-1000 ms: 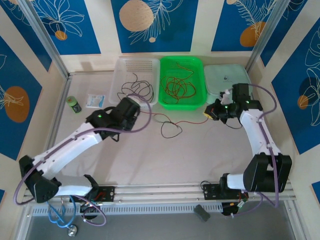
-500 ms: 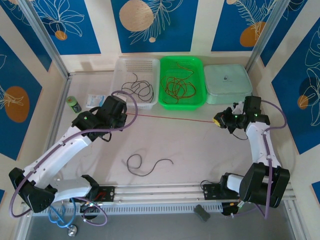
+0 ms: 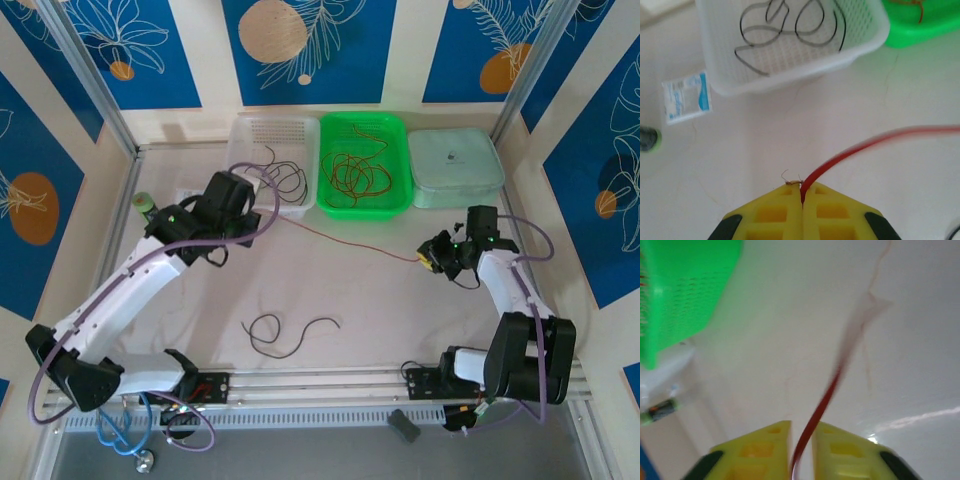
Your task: Untangle the cables
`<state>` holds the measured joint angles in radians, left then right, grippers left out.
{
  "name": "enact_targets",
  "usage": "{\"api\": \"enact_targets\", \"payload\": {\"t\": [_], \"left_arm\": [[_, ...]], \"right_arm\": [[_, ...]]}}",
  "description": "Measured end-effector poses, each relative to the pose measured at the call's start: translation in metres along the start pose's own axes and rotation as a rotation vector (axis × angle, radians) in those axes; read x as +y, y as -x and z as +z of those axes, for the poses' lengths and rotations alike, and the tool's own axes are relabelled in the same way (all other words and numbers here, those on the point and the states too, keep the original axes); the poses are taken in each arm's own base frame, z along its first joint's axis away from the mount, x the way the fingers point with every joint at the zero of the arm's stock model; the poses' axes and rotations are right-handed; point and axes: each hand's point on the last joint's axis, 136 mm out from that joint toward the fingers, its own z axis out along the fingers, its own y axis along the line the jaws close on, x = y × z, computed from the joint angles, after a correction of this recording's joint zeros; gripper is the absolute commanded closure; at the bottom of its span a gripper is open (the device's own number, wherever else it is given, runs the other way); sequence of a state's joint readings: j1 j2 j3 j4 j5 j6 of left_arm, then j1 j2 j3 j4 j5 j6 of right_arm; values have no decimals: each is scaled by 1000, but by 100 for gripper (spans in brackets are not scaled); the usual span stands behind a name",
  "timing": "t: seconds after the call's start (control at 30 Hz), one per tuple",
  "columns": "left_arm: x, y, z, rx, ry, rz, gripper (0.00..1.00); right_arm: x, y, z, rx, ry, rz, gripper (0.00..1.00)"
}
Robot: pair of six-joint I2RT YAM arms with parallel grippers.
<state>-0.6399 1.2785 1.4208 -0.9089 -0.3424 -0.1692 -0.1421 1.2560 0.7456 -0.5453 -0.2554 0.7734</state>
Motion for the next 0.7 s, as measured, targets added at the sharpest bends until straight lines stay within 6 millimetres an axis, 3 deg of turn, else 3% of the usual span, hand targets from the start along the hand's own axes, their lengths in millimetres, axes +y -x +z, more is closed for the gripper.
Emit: {"api": "enact_targets", "payload": {"t": [0.1,0.2,0.43,0.53,0.7], "left_arm": [[-10,35,-2,-61,-46,20,100],[-27,68,0,-130,-117,46,100],[-75,120,5,-251,-330,97,100],[-94,148,-11,-335,-417,111,100],[-115,186,-57,-502,-575,133,100]], "right_arm": [[-14,-6,15,10,-59,19,49],[-18,-9,21,7,-91,23,41],[-11,-6,5,-69,-88,-17,40],[-7,-6,-8,-105,-73,-39,41],[-5,-11,-20,-128,-65,-52,41]]}}
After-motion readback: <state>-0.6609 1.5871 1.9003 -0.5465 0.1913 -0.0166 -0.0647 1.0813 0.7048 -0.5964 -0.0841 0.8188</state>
